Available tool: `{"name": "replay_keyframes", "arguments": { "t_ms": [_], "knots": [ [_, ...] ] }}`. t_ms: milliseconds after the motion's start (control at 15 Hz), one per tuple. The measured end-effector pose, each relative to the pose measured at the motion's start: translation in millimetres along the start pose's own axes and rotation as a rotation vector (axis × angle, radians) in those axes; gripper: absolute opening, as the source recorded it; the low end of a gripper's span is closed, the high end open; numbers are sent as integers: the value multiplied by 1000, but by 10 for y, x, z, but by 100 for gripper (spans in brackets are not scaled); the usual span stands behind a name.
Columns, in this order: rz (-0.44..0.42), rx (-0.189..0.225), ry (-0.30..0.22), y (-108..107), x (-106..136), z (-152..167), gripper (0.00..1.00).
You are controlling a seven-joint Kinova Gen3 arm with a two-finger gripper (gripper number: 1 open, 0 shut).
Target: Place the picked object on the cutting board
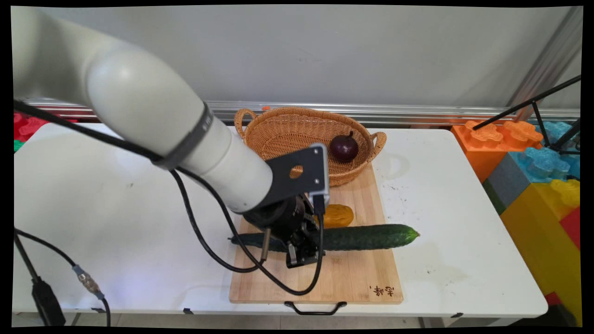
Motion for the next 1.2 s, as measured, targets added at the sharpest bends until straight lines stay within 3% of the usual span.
{"name": "replay_keyframes", "arguments": {
  "t_ms": [467,1000,1067,1200],
  "knots": [
    [81,54,-22,-55,-221,519,0],
    [128,74,-43,-114,-392,832,0],
    [130,74,-42,-115,-397,844,100],
    [133,72,-41,-117,-406,866,100]
  ]
}}
